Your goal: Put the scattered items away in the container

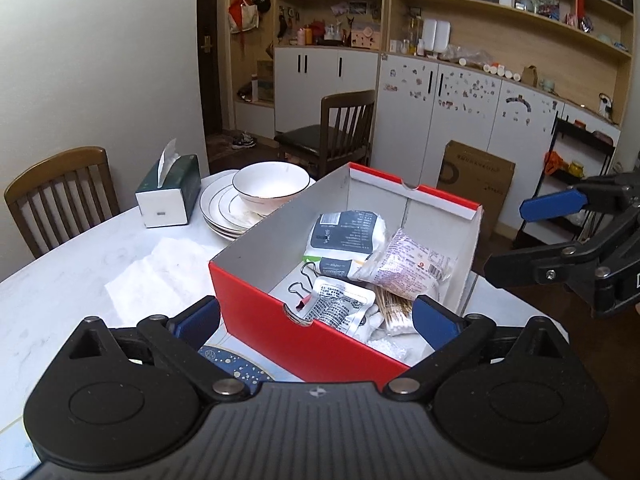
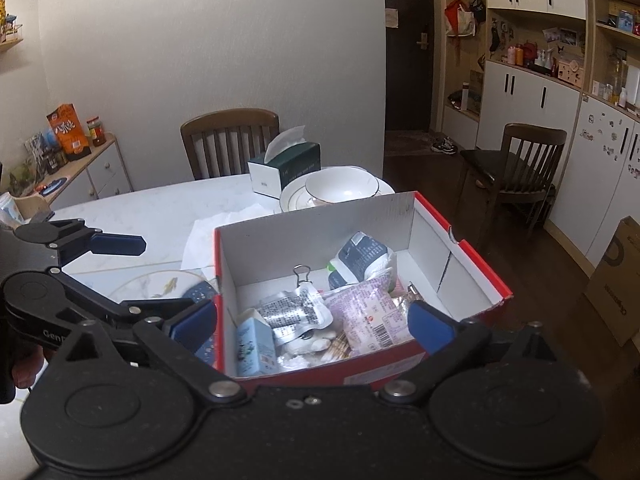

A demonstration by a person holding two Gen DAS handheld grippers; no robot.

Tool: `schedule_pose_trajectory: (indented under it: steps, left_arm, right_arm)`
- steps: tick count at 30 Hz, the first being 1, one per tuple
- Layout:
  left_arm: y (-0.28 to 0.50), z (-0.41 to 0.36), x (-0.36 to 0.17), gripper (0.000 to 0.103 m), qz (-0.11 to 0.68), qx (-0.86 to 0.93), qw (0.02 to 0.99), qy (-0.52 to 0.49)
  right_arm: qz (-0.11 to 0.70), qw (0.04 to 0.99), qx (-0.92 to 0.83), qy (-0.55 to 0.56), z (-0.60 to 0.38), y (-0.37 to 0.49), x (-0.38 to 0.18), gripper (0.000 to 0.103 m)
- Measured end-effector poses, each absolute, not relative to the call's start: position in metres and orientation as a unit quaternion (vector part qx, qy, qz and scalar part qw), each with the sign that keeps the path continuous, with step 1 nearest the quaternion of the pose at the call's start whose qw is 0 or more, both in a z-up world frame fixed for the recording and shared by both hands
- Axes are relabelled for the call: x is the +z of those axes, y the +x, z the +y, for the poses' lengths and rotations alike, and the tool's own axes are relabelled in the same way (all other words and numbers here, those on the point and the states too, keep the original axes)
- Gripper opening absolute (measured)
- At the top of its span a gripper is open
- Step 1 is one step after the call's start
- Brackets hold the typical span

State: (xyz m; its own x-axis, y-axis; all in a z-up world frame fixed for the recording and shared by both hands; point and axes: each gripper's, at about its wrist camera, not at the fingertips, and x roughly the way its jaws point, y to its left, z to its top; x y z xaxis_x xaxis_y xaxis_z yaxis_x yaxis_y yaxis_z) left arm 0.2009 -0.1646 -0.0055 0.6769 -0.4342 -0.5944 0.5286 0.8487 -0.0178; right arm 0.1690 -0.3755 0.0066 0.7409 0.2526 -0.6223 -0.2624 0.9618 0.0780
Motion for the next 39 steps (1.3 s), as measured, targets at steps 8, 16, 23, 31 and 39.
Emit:
schedule_pose_trajectory:
  steps: [8, 16, 23, 31, 39]
  left_arm:
    - [0.179, -0.158, 0.001, 0.102, 0.301, -0.258, 0.915, 0.082]
    - [0.162, -0.154, 0.005, 0.103, 0.314, -0.248, 0.914, 0.074]
    - [0.153, -0.153, 0.003, 0.102, 0.329, -0.244, 0.909, 0.077]
    - [0.149, -0.152, -0.004, 0.102, 0.344, -0.244, 0.904, 0.071]
    - [0.147, -0.154, -0.012, 0.102, 0.358, -0.245, 0.898, 0.072]
  right_arm:
    - [0.324, 0.937, 0.127, 0.008, -0.369, 0.146, 0.012, 0.102]
    - [0.327, 0.939, 0.104, 0.020, -0.367, 0.128, 0.010, 0.102]
    - [0.329, 0.940, 0.093, 0.016, -0.362, 0.116, 0.006, 0.102]
    - [0.332, 0.939, 0.086, 0.018, -0.357, 0.109, 0.003, 0.102]
    - [0.340, 0.937, 0.076, 0.027, -0.357, 0.106, -0.005, 0.102]
